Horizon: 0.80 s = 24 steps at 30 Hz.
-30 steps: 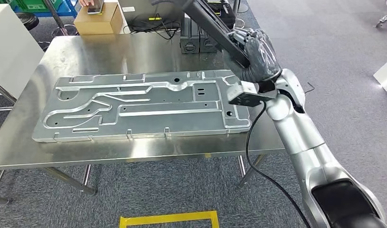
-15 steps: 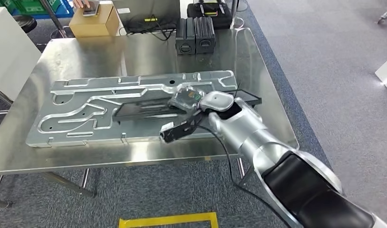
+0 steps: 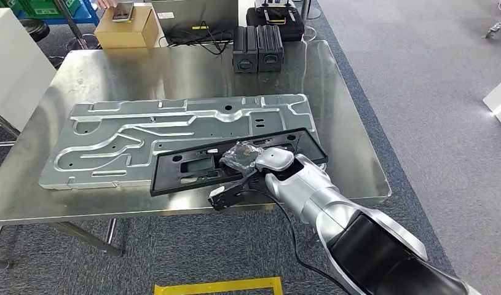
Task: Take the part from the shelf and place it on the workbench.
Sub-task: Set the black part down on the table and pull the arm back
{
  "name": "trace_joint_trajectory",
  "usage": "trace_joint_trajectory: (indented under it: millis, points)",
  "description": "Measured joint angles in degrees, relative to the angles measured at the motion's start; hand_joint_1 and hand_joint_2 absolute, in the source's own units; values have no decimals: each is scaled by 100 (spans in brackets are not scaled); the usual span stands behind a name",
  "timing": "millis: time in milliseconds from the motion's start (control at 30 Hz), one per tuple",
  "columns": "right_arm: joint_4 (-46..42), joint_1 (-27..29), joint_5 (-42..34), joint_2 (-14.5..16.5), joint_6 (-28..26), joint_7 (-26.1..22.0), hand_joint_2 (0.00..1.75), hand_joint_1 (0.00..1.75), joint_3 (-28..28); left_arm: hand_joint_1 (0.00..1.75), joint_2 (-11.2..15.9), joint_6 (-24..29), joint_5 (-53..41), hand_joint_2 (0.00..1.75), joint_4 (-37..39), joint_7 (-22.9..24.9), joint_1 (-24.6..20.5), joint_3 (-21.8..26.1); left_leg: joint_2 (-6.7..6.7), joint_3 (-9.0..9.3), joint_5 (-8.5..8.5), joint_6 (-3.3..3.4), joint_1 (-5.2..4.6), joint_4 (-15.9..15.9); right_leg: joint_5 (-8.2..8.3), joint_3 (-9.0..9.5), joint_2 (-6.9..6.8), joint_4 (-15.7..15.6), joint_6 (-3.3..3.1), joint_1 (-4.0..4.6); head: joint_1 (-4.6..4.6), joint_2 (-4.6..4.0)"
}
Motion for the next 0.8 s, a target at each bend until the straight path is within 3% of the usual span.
trace_joint_trajectory:
  millis: [100,167,267,333,367,433,500,600,667,733,800]
  points:
    - [18,5,-106,-27,-500,83,0,0,-26,0,1,48,-41,0,0,-18,11,0,-7,-10,-10,-96,-1,13,35,51,4,-121,-67,15,-1,-1]
    - [4,-4,-223,-52,-926,72,0,0,-96,0,1,48,-66,0,0,-18,21,-1,-6,-72,-133,-167,17,172,69,64,-4,-159,-129,-4,-1,-1]
    - [-82,-5,-474,-96,-1659,-136,0,0,-308,0,5,38,-97,0,0,-18,32,-2,-4,-496,-666,-260,54,1163,83,69,-14,-177,-172,-13,-2,-1]
    - [-221,13,-756,-143,-2112,-456,0,0,-547,0,7,31,-111,0,0,-18,48,-2,-3,-721,-804,-292,74,1654,79,69,-13,-173,-172,-11,-2,0]
    - [-339,29,-955,-170,-2308,-666,0,0,-702,0,7,26,-115,0,0,-18,56,-2,-3,-685,-707,-298,82,1581,75,74,-10,-171,-168,-13,-2,0]
    - [-709,99,-1543,-234,-2610,-1211,0,0,-1070,0,8,11,-116,0,0,-18,63,-2,1,-336,-314,-284,92,848,57,96,-4,-165,-143,-18,-2,-1]
    - [-1315,256,-2301,-339,-2714,-1795,0,0,-1506,0,9,-3,-113,0,0,-10,60,1,-2,-2,-83,-228,70,172,39,103,-6,-157,-92,-3,-1,-1]
    - [-2564,703,-3462,-556,-2551,-2209,0,0,-2154,0,9,-15,-71,0,0,28,59,10,-33,78,-78,-115,45,9,30,112,-33,-169,0,13,0,-1]
    - [-3543,1107,-4241,-721,-2354,-2254,0,0,-2573,0,4,-16,-23,0,0,55,73,24,-41,102,-60,-34,60,-33,-75,78,-32,-49,66,3,1,-1]
    - [-4511,1560,-4877,-925,-2124,-2266,0,0,-3008,0,-7,-4,52,0,0,78,82,69,-39,122,-51,40,67,-63,-382,-168,-16,485,112,-12,1,-1]
    - [-5359,2101,-5351,-1175,-1923,-2273,0,0,-3456,0,-18,19,129,0,0,86,86,143,-57,127,-64,82,59,-61,-692,-551,-14,1235,141,-21,1,0]
